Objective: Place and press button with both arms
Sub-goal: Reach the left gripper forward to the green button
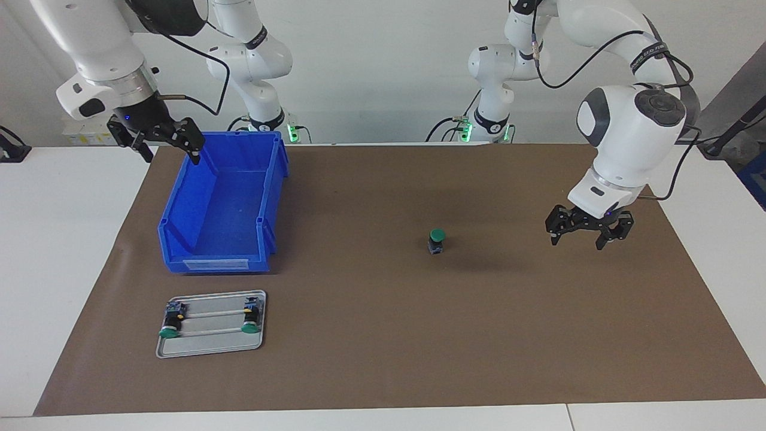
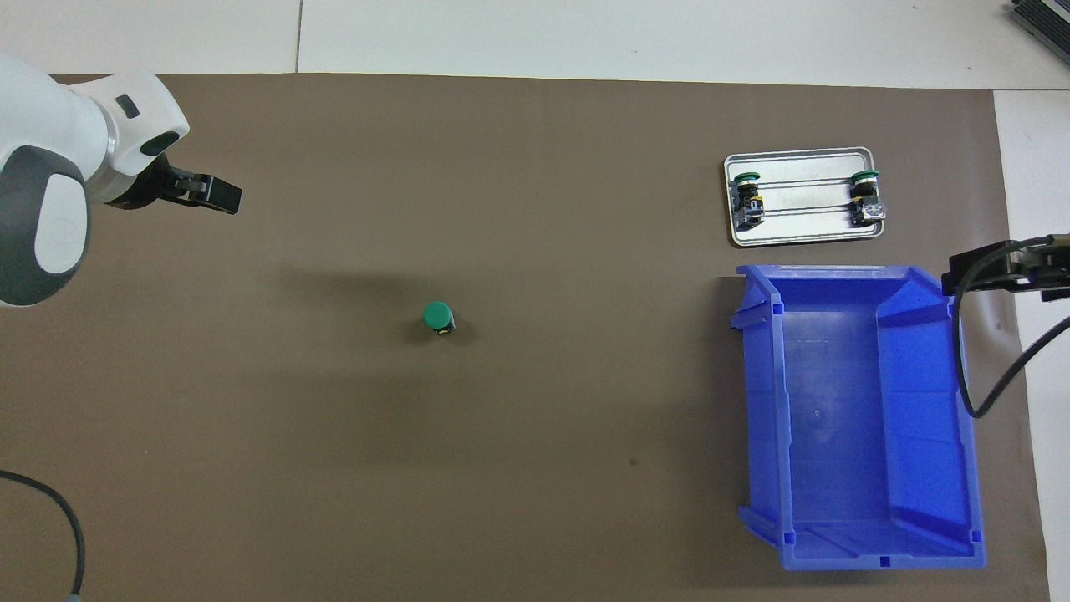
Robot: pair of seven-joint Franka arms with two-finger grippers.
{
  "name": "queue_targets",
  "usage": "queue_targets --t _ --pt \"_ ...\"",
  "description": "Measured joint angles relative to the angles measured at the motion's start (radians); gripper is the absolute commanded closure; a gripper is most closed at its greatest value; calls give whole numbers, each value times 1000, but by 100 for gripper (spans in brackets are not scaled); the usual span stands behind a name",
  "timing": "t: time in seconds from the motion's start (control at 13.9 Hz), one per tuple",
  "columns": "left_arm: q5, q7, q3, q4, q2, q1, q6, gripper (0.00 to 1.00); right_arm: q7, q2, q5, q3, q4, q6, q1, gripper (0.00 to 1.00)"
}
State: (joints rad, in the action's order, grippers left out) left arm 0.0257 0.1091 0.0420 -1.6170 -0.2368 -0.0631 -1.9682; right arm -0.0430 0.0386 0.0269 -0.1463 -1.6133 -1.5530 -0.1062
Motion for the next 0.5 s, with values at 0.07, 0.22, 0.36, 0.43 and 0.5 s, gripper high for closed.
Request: queue_targets --t 0.07,0.22,0.36,0.43,0.5 --pt "-35 -12 -5 0 3 2 8 0 0 0 0 0 0 0 1 0" --pt "-74 -31 -15 0 12 12 45 0 0 0 0 0 -2 0 5 0" --pt "-77 -42 -17 3 26 23 102 0 0 0 0 0 -3 0 8 0" --pt "-78 -44 -17 18 32 27 143 0 0 1 0 0 -4 0 8 0" --pt "-78 -45 -18 47 37 29 197 0 0 1 0 0 -4 0 8 0"
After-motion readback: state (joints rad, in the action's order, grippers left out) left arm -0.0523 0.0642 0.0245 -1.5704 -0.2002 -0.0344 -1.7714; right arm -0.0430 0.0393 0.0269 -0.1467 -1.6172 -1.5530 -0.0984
